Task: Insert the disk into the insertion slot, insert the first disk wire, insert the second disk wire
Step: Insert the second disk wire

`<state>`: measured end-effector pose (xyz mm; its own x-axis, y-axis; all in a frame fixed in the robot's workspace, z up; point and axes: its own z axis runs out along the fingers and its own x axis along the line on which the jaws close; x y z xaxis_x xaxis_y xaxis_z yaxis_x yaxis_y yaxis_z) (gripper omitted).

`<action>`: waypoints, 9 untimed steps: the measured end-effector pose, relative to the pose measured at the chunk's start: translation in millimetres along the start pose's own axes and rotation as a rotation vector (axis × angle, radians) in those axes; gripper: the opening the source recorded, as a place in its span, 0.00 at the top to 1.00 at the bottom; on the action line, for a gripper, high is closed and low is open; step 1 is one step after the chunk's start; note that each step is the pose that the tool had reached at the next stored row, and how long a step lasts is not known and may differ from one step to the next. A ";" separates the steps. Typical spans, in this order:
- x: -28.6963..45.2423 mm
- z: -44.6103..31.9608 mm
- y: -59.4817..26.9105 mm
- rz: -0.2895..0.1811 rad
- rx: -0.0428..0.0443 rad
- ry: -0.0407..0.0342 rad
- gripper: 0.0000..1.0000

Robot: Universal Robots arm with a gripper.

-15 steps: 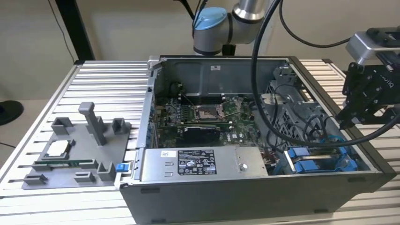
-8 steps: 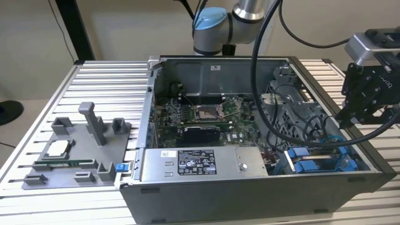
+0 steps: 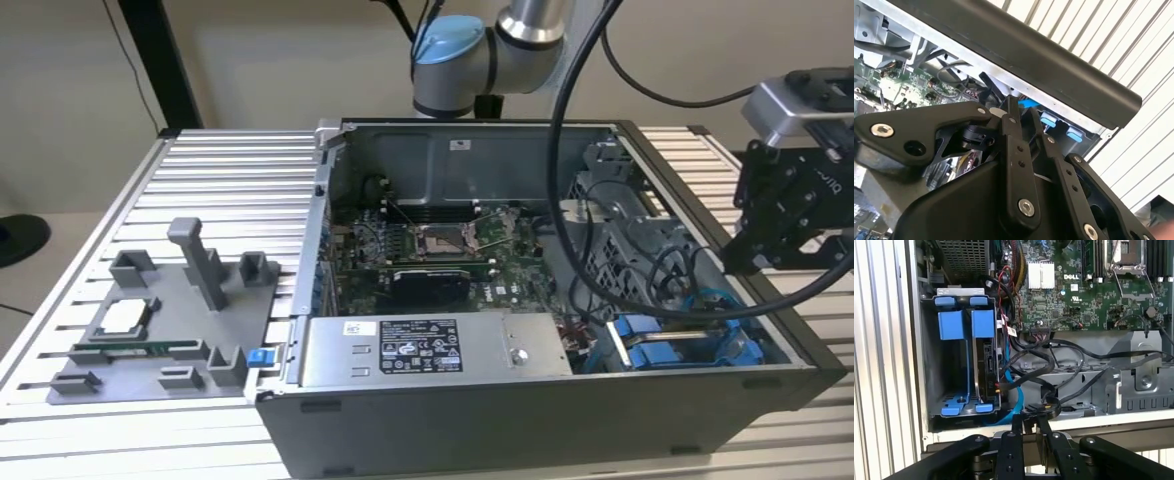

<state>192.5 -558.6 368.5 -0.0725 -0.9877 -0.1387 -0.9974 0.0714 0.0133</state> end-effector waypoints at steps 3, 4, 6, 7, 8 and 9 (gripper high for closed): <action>0.3 2.2 -0.2 0.000 -0.0003 -0.0051 0.00; 0.3 2.5 -0.2 0.000 -0.0004 -0.0082 0.00; 0.3 2.8 -0.2 0.000 -0.0003 -0.0140 1.00; 0.4 2.8 -0.2 0.000 -0.0002 -0.0176 1.00; 0.3 2.8 -0.2 0.000 -0.0002 -0.0192 1.00; 0.3 2.9 -0.2 0.000 -0.0002 -0.0196 1.00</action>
<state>192.6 -558.6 365.6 -0.0729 -0.9847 -0.1581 -0.9973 0.0716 0.0135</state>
